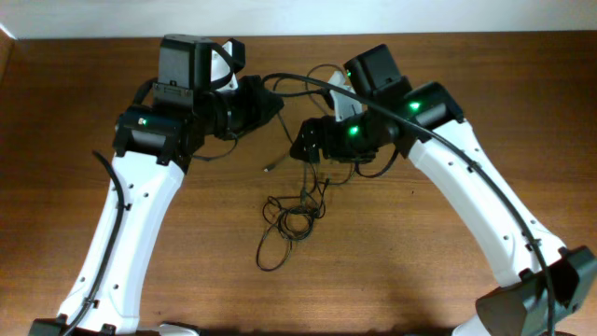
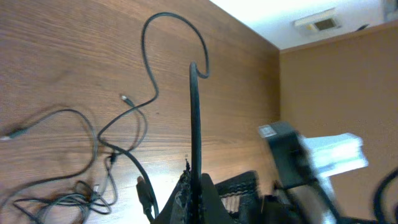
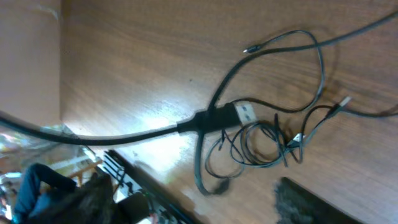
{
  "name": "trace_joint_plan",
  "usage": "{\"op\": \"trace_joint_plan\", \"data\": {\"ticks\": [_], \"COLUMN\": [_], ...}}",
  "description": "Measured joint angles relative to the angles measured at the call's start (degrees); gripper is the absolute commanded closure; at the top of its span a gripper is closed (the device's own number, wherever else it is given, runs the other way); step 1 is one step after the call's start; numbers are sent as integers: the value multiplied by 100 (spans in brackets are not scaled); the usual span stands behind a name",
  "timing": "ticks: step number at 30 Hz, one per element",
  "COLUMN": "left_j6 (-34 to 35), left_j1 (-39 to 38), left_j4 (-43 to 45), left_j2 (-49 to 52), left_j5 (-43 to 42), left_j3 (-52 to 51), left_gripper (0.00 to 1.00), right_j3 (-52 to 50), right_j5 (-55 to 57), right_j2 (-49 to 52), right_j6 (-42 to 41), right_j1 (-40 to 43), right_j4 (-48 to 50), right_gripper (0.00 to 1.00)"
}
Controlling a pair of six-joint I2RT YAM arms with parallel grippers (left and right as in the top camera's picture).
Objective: Untangle cables
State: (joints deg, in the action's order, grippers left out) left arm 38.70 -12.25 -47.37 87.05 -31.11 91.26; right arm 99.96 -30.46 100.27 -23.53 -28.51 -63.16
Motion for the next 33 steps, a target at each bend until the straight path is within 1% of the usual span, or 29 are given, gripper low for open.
{"op": "trace_joint_plan", "data": {"ticks": [4,5,7,8,9,13,15,17,18,20,23,28,29,32,33], "left_j6": [439,509,730,789,835,870,505,120,-24,-151,-234,-278,-278,-304,-315], "left_j1": [11,13,15,15,15,15,15,13,15,15,15,15,15,22,24], "left_j4": [116,116,118,122,136,138,-42,-619,-1010,-1314,-1526,-1685,-1794,-1921,-1928], "left_j2": [0,0,0,0,0,0,0,0,0,0,0,0,0,-2,-2], "left_j5": [-76,-87,-129,-146,-149,-122,151,813,1362,2140,2968,4177,4651,5482,5591], "left_j3": [2,2,2,2,2,4,11,35,35,35,35,35,35,35,35], "left_gripper": [100,100,100,100,100,100,100,100,100,100,100,100,100,94,90], "right_j3": [0,0,-2,-2,-2,-2,-2,-2,-9,-15,-17,-17,-17,-24,-28], "right_j5": [238,358,560,612,647,713,905,1362,1843,2778,3381,3359,3230,2682,2507], "right_j2": [208,212,212,212,212,212,212,212,214,212,214,212,214,214,214], "right_j6": [-15,-2,-22,11,-7,-4,-4,-76,-260,-706,-1025,-1200,-1222,-1224,-1200], "right_j1": [-273,-291,-293,-293,-293,-293,-293,-275,-258,-166,59,131,131,131,122], "right_j4": [0,2,0,2,0,0,-118,-455,-723,-1156,-1279,-1270,-1182,-743,-616], "right_gripper": [45,55,78,91,96,96,96,96,96,96,96,96,96,96,96]}}
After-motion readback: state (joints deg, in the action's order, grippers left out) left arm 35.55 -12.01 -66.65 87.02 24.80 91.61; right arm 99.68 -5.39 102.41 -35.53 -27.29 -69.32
